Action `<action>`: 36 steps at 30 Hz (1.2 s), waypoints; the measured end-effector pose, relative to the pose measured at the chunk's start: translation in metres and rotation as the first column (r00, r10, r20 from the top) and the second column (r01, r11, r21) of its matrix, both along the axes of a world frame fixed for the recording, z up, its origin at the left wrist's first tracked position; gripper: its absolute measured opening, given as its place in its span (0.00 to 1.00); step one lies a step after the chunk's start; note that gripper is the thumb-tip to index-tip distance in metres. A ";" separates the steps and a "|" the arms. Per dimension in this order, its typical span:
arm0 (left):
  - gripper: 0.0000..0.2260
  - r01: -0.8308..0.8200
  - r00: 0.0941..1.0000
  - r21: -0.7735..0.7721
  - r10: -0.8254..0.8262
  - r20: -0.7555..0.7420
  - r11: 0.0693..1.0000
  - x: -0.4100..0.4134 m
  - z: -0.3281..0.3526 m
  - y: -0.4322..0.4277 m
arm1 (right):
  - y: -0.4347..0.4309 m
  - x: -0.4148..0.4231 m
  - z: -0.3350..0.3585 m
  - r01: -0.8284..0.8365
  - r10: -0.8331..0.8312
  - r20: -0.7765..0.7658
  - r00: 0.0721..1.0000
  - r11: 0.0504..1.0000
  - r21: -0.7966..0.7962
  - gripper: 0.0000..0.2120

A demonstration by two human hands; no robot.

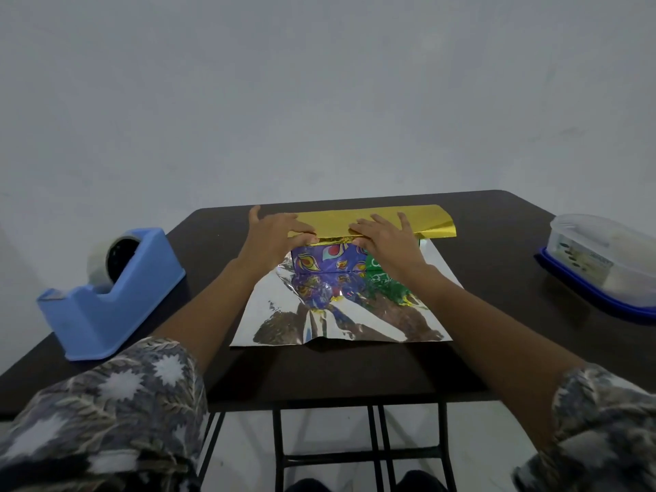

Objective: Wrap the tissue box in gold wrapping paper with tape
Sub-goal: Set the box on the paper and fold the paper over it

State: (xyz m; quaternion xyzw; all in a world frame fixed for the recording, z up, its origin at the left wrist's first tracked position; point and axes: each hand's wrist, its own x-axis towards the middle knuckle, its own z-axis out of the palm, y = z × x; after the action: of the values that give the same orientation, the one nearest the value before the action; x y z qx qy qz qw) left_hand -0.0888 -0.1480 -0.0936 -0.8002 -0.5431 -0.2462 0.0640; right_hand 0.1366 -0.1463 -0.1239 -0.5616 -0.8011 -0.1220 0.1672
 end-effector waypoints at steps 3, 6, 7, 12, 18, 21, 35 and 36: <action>0.14 -0.005 0.988 0.029 0.010 -0.154 1.000 0.002 -0.001 -0.002 | 0.000 0.002 0.000 -0.016 0.016 0.039 0.999 1.000 -0.002 0.22; 0.14 0.005 0.980 0.048 0.005 -0.200 0.999 0.001 -0.004 -0.001 | -0.001 0.017 0.001 -0.017 0.018 0.062 0.998 1.000 -0.006 0.23; 0.14 0.013 0.982 0.048 -0.004 -0.189 0.999 0.000 -0.005 0.000 | -0.002 0.026 0.000 -0.002 0.002 0.040 0.999 1.000 0.001 0.23; 0.15 0.058 0.960 0.058 -0.039 -0.278 0.997 -0.003 -0.007 -0.001 | -0.015 0.081 -0.013 0.092 -0.094 -0.076 0.993 0.995 -0.031 0.31; 0.14 0.081 0.953 0.089 -0.051 -0.300 0.993 -0.005 -0.009 0.003 | -0.024 0.091 -0.001 -0.014 0.049 -0.394 0.918 0.996 0.093 0.24; 0.13 0.086 0.974 0.095 -0.063 -0.218 0.992 -0.004 -0.011 0.004 | -0.013 0.078 0.008 -0.083 0.100 -0.385 0.918 0.995 0.060 0.18; 0.15 0.167 0.885 -0.041 -0.132 0.448 0.985 -0.001 -0.009 -0.004 | -0.008 0.071 -0.006 -0.168 0.159 -0.600 0.784 0.985 0.040 0.14; 0.15 0.141 0.870 -0.037 -0.106 0.481 0.989 0.000 -0.007 -0.006 | -0.007 0.071 -0.006 -0.168 0.159 -0.609 0.777 0.985 0.044 0.13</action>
State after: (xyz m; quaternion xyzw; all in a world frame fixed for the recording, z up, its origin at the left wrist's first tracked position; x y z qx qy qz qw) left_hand -0.0892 -0.1536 -0.1008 -0.7494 -0.4983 -0.4203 -0.1162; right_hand 0.2076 -0.1538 -0.1297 -0.5002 -0.7507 0.0857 0.4228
